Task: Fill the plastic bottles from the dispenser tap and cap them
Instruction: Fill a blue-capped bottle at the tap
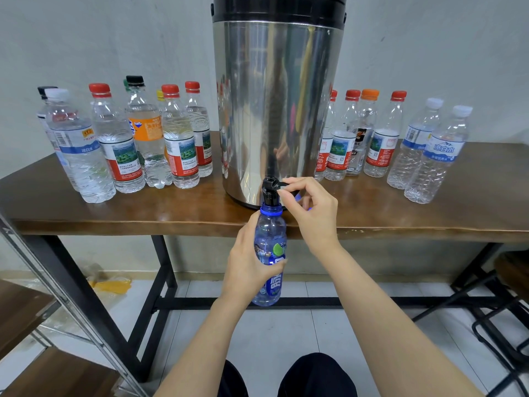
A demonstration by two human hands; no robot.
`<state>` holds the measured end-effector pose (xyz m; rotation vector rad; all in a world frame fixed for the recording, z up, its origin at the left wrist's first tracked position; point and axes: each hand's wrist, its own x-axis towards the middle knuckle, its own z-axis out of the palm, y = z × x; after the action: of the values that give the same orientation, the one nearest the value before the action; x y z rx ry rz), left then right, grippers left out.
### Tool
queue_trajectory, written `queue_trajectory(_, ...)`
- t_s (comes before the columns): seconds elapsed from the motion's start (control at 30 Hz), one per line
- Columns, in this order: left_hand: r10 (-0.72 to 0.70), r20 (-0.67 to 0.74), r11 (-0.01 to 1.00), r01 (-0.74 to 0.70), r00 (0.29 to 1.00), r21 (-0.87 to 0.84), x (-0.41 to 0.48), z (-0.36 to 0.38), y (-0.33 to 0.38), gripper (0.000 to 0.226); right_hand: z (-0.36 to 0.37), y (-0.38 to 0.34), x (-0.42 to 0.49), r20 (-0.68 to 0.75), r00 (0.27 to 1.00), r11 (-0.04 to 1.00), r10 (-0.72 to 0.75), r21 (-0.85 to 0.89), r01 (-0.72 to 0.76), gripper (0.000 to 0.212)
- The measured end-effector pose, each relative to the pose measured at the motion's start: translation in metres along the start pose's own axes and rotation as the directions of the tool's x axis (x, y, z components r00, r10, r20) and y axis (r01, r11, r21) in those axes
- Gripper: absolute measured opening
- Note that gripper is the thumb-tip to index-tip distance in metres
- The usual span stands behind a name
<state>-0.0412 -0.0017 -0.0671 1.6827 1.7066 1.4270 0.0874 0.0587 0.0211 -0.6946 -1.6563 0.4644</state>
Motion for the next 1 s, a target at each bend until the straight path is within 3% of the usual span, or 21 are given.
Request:
queue_trajectory(0.63,-0.005,0.001,1.0,0.005,1.0,0.001,-0.0005,-0.001,0.0017,0.107,0.0001,0.0008,-0.0003,-0.005,1.0,1.0,0.017,0.007,-0.017,0.007)
queue_trajectory(1.0,-0.01,0.005,1.0,0.01,1.0,0.006,-0.0004,-0.0013,0.0004,0.107,0.0001,0.0003,-0.0004,-0.014,1.0,1.0,0.012,-0.003,-0.013,0.016)
